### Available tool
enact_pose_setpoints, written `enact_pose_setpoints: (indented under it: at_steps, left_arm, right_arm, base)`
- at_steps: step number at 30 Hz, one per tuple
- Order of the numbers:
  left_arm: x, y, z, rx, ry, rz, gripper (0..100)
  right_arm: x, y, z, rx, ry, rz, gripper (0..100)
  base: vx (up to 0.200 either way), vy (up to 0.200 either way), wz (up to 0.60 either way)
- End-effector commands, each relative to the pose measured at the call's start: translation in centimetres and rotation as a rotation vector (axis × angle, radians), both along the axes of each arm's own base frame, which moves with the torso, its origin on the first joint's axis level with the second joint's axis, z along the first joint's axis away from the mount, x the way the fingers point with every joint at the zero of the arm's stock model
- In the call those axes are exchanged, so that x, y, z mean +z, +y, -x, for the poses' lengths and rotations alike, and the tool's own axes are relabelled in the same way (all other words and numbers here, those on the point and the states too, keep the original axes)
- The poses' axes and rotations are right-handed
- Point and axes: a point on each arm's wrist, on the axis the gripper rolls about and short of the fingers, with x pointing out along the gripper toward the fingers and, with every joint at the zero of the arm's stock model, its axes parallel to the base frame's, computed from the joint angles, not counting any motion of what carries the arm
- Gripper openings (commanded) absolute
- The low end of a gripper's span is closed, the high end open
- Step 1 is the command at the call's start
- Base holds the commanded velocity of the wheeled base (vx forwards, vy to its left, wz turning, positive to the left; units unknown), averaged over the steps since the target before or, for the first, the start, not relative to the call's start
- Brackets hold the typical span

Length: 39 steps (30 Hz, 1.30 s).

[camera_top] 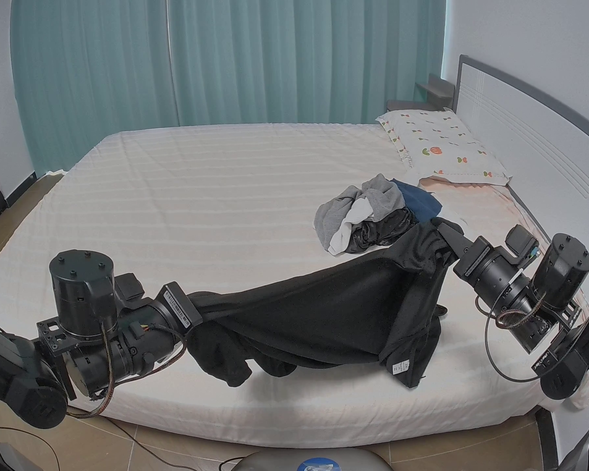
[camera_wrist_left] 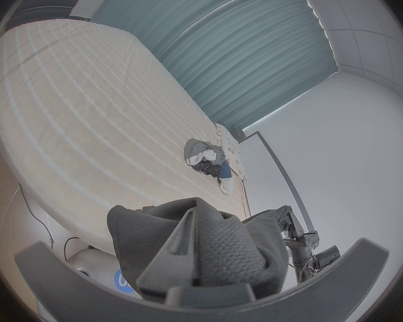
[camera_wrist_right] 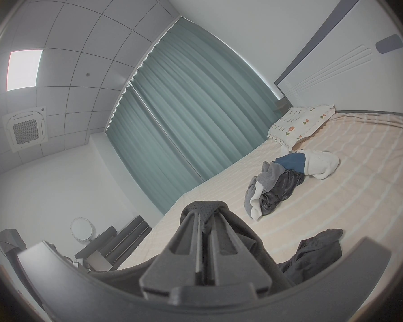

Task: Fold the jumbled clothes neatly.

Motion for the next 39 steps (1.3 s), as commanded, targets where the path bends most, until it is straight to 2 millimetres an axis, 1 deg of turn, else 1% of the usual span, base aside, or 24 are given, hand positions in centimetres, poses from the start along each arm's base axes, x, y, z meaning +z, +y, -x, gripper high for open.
enact_pose_setpoints:
  at_steps: [1, 11, 19, 27, 39]
  left_arm:
    - [0.0, -0.05, 0.0, -0.001, 0.0, 0.0, 0]
    - [0.33, -0.02, 0.25, -0.005, -0.013, 0.006, 0]
    - [0.63, 0.11, 0.38, -0.002, -0.024, 0.01, 0]
    - [0.37, 0.05, 0.29, -0.004, -0.015, 0.005, 0]
    - [0.22, 0.04, 0.36, -0.01, -0.015, -0.008, 0]
  right_arm:
    - [-0.01, 0.08, -0.09, -0.002, -0.004, -0.002, 0]
    - [0.34, 0.07, 0.11, 0.001, -0.017, -0.008, 0]
    - [0.22, 0.24, 0.17, 0.01, -0.011, -0.01, 0]
    - [0.11, 0.25, 0.15, 0.012, -0.007, -0.008, 0]
    - [0.03, 0.22, 0.43, 0.024, -0.003, -0.003, 0]
  base:
    - [0.0, 0.2, 0.0]
    - [0.0, 0.2, 0.0]
    - [0.0, 0.2, 0.0]
    - [0.0, 0.2, 0.0]
    - [0.0, 0.0, 0.0]
